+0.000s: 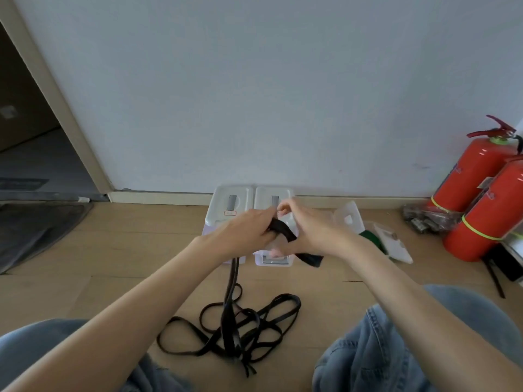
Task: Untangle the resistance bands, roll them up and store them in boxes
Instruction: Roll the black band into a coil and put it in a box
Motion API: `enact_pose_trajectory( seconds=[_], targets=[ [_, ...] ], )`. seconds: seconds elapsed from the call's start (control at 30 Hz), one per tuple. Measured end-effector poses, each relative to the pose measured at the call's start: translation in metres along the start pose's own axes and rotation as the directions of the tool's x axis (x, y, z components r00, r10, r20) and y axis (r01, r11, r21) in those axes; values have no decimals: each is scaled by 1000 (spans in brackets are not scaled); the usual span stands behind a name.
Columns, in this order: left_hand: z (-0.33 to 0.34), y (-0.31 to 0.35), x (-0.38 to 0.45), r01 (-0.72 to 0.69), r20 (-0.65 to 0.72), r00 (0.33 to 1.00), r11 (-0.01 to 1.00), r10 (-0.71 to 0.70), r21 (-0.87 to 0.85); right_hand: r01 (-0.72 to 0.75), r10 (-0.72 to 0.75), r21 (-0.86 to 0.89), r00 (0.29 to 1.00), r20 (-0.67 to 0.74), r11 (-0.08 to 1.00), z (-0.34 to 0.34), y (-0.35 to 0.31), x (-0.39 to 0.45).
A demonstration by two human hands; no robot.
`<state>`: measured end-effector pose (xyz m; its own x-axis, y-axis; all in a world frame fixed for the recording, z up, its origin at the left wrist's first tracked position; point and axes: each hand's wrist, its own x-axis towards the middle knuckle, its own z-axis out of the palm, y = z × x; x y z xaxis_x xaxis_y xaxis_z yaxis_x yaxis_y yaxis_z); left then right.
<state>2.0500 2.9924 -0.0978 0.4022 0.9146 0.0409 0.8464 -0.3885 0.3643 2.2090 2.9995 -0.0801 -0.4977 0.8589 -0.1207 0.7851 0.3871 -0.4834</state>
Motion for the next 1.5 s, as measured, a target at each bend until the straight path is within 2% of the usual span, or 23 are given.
enact_pose_trajectory(
  seconds=[0.03, 0.1, 0.17, 0.23, 0.37, 0.43, 0.5, 0.6, 0.67, 0.73, 0.8, 0.87, 0.9, 0.93, 0.97, 1.0, 1.03, 1.07, 1.1, 1.2, 1.33, 1.43, 1.5],
  targets=[
    [2, 2, 0, 9, -24, 1000, 999, -10, -33, 8, -10, 34, 998, 61, 999, 8, -1, 2],
    [6, -1, -1, 37, -45, 998, 993, -43, -113, 10, -12, 114, 1000, 14, 993, 12, 0, 3],
    [11, -6, -4, 61, -54, 995, 943, -83, -326, 16, -11, 149, 999, -34, 989, 5, 0, 3],
    [19, -8, -9, 55, -66, 993, 866, -101, -497, 30, -35, 167, 999, 28, 986, -5, 0, 1],
    [27, -19, -16, 73, -82, 987, 845, -137, -530, -92, 2, 322, 963, 270, 942, -22, 11, -7],
    [26, -27, -16, 109, -57, 985, 841, -164, -529, -123, 15, 415, 967, 255, 902, -26, 18, -9],
    [26, -32, -16, 122, 1, 990, 867, -138, -483, -103, 31, 634, 992, 124, 767, -25, 22, -8],
    [23, -31, -19, 104, 60, 995, 875, -86, -472, -9, 175, 870, 981, -89, 493, -21, 31, -2],
    [21, -34, -19, 111, 41, 994, 845, -106, -524, 2, 262, 916, 958, -116, 400, -16, 34, 1],
    [21, -33, -18, 129, 20, 990, 827, -141, -548, 12, 328, 973, 940, -89, 229, -9, 35, 6],
    [23, -28, -16, 149, 71, 989, 826, -131, -544, 81, 373, 997, 924, -82, 20, -2, 28, 14],
    [25, -23, -16, 156, 181, 980, 864, -76, -479, 147, 354, 982, 930, -98, -115, 2, 19, 23],
    [22, -24, -15, 154, 220, 974, 883, -60, -444, 156, 319, 982, 941, -114, -110, 3, 14, 27],
    [16, -27, -15, 143, 217, 975, 889, -51, -434, 147, 282, 989, 950, -136, -19, 3, 9, 30],
    [7, -32, -16, 135, 162, 984, 877, -66, -462, 125, 245, 971, 954, -175, 205, 1, 5, 31],
    [-5, -36, -16, 150, 82, 989, 824, -126, -547, 95, 198, 854, 954, -225, 512, 0, 3, 31],
    [-16, -40, -16, 146, 0, 981, 735, -195, -662, 73, 128, 641, 957, -261, 764, 0, 2, 31],
    [-26, -42, -14, 114, -60, 969, 649, -240, -752, 78, 42, 436, 965, -259, 897, 1, 0, 33],
    [-32, -41, -12, 89, -86, 964, 611, -251, -787, 103, -35, 294, 973, -226, 950, 3, -2, 33],
    [-29, -31, -5, 79, -110, 969, 701, -221, -709, 166, -138, 163, 976, -168, 972, 12, -8, 37],
    [-19, -34, 6, 94, -145, 964, 799, -222, -594, 154, -89, 251, 964, -250, 956, 14, 2, 42],
    [-20, -41, 11, 82, -104, 968, 683, -227, -726, 199, -107, 313, 952, -287, 929, 16, 8, 42],
    [-21, -42, 14, 57, -98, 968, 578, -233, -814, 236, -95, 454, 946, -311, 859, 19, 9, 42]
  ],
)
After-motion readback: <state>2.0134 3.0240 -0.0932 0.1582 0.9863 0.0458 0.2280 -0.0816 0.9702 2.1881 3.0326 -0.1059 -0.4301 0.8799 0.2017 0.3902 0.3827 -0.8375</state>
